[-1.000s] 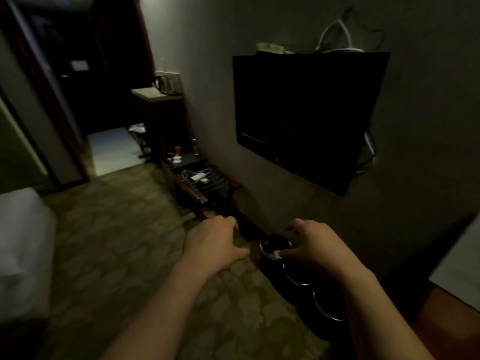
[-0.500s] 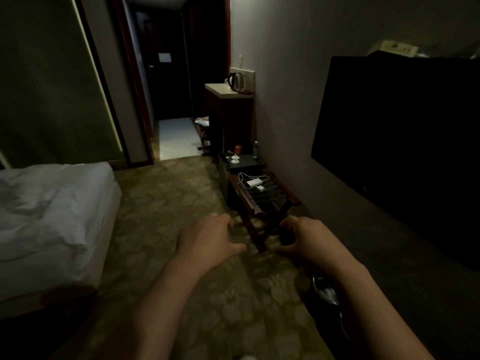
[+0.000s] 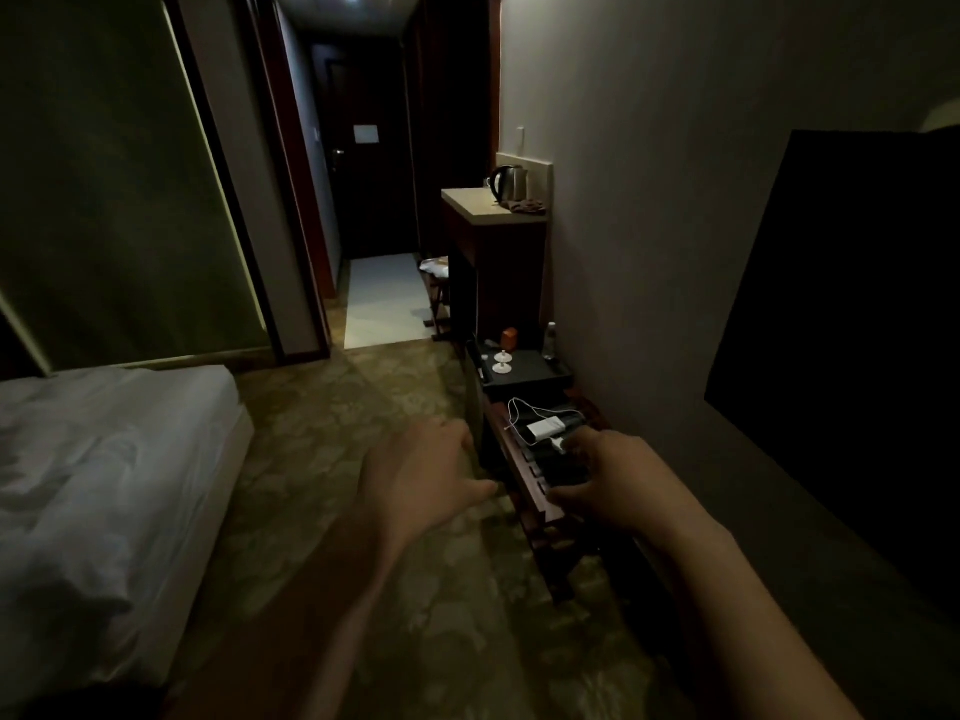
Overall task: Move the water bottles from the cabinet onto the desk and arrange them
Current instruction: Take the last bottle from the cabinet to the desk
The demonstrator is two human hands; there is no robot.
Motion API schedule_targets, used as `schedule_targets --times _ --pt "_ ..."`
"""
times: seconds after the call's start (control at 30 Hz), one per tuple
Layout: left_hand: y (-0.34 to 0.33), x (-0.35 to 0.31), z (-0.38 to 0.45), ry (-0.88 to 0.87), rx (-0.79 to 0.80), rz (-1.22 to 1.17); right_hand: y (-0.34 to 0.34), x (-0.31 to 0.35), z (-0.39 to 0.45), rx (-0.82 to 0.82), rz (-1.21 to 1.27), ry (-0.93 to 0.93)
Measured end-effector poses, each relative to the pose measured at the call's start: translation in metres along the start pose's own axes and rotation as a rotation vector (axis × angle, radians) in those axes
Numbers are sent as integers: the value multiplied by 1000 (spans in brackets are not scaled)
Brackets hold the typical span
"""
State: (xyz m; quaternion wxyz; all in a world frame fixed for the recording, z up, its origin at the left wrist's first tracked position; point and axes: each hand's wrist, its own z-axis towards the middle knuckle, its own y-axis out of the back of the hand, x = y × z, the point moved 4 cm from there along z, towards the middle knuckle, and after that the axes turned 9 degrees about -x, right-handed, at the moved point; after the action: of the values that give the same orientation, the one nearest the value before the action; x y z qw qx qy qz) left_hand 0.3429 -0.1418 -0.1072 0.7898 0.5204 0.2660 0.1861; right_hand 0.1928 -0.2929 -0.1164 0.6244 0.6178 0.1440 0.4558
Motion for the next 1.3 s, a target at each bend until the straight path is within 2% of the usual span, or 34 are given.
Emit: schedule_targets --times 0.23,0.43,0.7,1.0,1.3 --pt "-56 66 121 5 -7 13 -53 4 131 54 20 -16" --pt "-105 140 259 -67 13 63 -106 18 273 57 14 -50" --pt "-137 214 454 -205 -1 84 -143 37 452 6 60 -214" --pt "-214 225 618 -294 28 45 -174 -7 593 -34 -4 -335" --pt "-300 183 813 -408 7 57 -192 -106 776 -83 -33 -391"
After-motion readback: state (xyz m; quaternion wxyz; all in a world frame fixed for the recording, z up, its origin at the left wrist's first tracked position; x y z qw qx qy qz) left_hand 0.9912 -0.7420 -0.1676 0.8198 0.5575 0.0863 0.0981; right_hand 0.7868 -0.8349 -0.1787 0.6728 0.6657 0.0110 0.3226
